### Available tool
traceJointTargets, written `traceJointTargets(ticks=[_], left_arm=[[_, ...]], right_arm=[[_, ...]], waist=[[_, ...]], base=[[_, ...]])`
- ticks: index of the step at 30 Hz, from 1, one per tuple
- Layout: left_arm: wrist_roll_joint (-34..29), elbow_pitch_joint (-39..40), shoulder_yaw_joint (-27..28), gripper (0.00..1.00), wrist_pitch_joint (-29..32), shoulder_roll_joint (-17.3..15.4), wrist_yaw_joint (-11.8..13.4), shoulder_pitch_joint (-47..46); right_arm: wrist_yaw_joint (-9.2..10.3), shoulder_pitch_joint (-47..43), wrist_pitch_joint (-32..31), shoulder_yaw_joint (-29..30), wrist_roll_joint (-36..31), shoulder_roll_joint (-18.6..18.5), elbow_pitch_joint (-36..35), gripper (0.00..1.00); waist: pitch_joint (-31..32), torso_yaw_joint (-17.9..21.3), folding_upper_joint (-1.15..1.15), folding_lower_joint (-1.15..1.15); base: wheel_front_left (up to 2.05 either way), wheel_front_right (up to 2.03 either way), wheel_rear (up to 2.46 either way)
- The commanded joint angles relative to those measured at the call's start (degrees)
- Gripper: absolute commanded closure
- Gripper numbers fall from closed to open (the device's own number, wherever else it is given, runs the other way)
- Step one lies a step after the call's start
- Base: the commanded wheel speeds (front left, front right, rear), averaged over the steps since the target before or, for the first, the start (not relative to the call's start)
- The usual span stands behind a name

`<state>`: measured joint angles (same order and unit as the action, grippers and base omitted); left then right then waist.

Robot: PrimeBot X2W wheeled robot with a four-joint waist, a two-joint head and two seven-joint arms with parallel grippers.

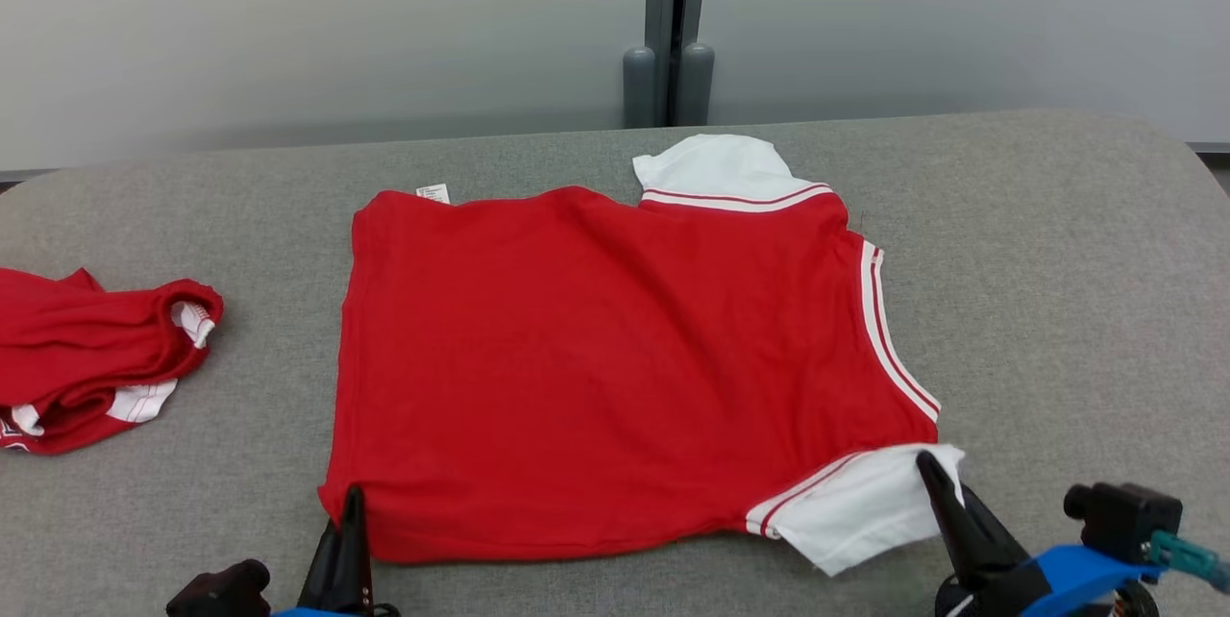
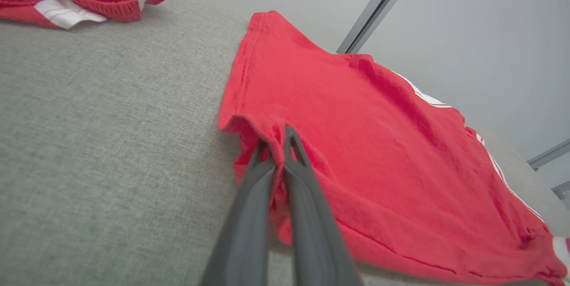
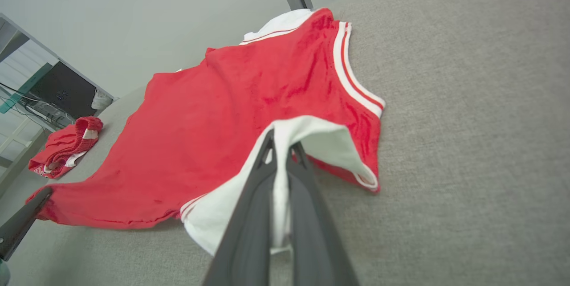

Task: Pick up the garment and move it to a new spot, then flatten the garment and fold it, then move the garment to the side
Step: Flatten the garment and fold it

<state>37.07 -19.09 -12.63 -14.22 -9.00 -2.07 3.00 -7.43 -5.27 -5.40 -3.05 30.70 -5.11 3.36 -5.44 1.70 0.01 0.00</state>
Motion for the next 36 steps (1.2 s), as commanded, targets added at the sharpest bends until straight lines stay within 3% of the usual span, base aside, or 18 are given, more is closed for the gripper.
traceJointTargets(ticks=[1, 13, 26, 27, 28, 29, 30, 36], left_arm=[[-0.41, -0.01, -0.18, 1.00, 0.14, -0.36, -0.05, -1.39], [-1.55, 0.09, -1.38, 1.00, 1.92, -1.30, 0.26, -6.72], [-2.14, -4.38, -1.87, 1.00, 2.74, -2.81, -0.62, -13.39], [-1.90, -4.87, -1.57, 1.00, 2.53, -2.73, -0.59, -13.83], [-1.92, -5.39, -1.54, 0.92, 2.35, -2.71, -0.63, -14.21], [-2.26, -5.95, -1.61, 0.15, 2.10, -2.81, -0.64, -14.56], [-2.41, -6.43, -1.71, 0.00, 1.88, -2.80, -0.67, -14.91], [-2.81, -7.63, -0.82, 0.00, 0.05, -2.20, -0.86, -15.42]], right_arm=[[-0.11, 2.22, -0.47, 0.02, -0.60, -0.56, 0.70, 1.00], [-0.11, 19.25, -2.66, -0.63, -4.06, -1.89, 14.52, 1.00], [-0.11, 31.67, 2.45, -2.96, -3.22, -2.28, 30.63, 1.00], [-0.11, 32.18, 3.10, -3.23, -3.03, -2.25, 31.32, 0.24], [-0.11, 32.49, 3.97, -3.32, -3.01, -2.35, 32.15, 0.00], [-0.11, 32.71, 4.85, -3.46, -3.00, -2.35, 32.77, 0.00], [-0.11, 32.90, 5.81, -3.78, -2.93, -2.33, 33.25, 0.00], [-0.11, 30.70, 10.75, -6.13, -2.88, -4.16, 34.10, 0.00]], waist=[[-0.24, 0.00, -0.01, 0.00], [-3.17, -0.11, -0.01, 0.00], [-5.39, -0.29, -0.01, 0.00], [-5.51, -0.27, -0.01, 0.00], [-5.59, -0.27, -0.01, 0.00], [-5.62, -0.28, -0.01, 0.00], [-5.64, -0.29, -0.01, 0.00], [-4.70, -0.50, -0.01, 0.00]], base=[[0.00, 0.00, 0.00], [0.00, 0.00, 0.00], [0.00, 0.00, 0.00], [0.00, 0.00, 0.00], [0.00, 0.00, 0.00], [0.00, 0.00, 0.00], [0.00, 0.00, 0.00], [0.00, 0.00, 0.00]])
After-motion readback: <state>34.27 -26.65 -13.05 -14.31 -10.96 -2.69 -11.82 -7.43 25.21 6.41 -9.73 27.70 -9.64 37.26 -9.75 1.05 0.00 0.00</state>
